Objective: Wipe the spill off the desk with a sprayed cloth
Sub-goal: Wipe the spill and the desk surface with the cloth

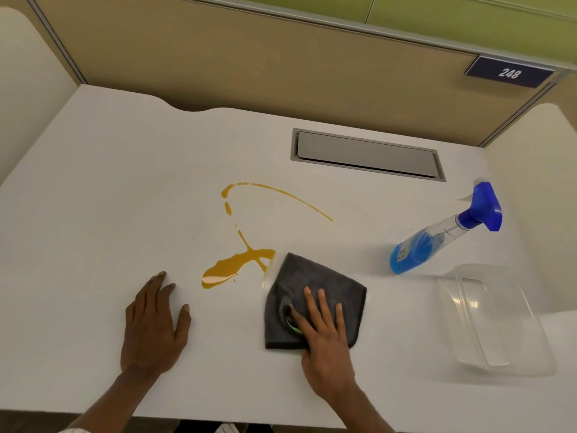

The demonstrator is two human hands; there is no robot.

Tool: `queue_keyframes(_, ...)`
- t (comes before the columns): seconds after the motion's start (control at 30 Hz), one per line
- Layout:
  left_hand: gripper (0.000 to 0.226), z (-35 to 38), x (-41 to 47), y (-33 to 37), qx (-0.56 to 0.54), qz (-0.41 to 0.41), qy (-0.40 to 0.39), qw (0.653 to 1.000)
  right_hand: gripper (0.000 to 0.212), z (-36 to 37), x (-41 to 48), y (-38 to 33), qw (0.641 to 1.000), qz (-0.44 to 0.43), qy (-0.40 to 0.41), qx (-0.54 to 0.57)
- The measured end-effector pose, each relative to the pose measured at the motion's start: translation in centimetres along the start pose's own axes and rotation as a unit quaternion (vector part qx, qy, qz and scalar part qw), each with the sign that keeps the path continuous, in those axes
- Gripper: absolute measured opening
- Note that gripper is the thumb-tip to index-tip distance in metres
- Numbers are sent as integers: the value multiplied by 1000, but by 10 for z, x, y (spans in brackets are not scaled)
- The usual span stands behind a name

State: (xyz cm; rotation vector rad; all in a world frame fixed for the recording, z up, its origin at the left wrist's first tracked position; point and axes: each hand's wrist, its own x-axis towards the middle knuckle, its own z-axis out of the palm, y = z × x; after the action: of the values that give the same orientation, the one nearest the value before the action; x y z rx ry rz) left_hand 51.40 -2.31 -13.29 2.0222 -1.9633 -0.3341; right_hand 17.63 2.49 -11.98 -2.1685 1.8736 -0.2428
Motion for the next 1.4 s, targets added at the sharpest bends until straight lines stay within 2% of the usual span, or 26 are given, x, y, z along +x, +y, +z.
queue_keyframes(0.1, 58, 0, 0, 0, -5, -3, -1, 1000, 93, -3, 3, 19, 999, 43, 9, 0)
queue_keyframes(0.27, 59, 1, 0, -2, -1, -4, -5, 1000, 90, 0, 70, 9, 996, 92, 5, 12)
queue_keyframes(0.37, 59, 1, 0, -2, -5, -5, -6, 1000, 91, 5, 86, -6, 999, 48, -9, 17)
queue_keyframes(0.5, 58, 1, 0, -2, -5, -6, -6, 1000, 93, 6, 47, -15, 999, -26, -14, -18)
queue_keyframes(0.63, 57, 1, 0, -2, -7, -10, -12, 1000, 93, 4, 25, 8, 1000, -5, 3, -9)
queue_keyframes(0.83, 57, 0, 1, -2, -7, -10, -10, 1000, 87, 1, 101, 7, 999, 40, -7, 27)
queue_keyframes(0.93, 55, 1, 0, -3, -3, -6, -6, 1000, 90, 6, 114, -5, 1000, 2, -26, 12)
queue_keyframes(1.1, 56, 1, 1, -3, -6, -9, -4, 1000, 93, 5, 62, -11, 998, -59, -24, -24)
queue_keyframes(1.23, 57, 1, 1, -1, -9, -11, -5, 1000, 90, -1, 52, 15, 999, -31, -6, -42)
queue_keyframes(1.4, 57, -1, 1, -2, -6, -10, -5, 1000, 85, -12, 123, 29, 998, 60, -10, -9)
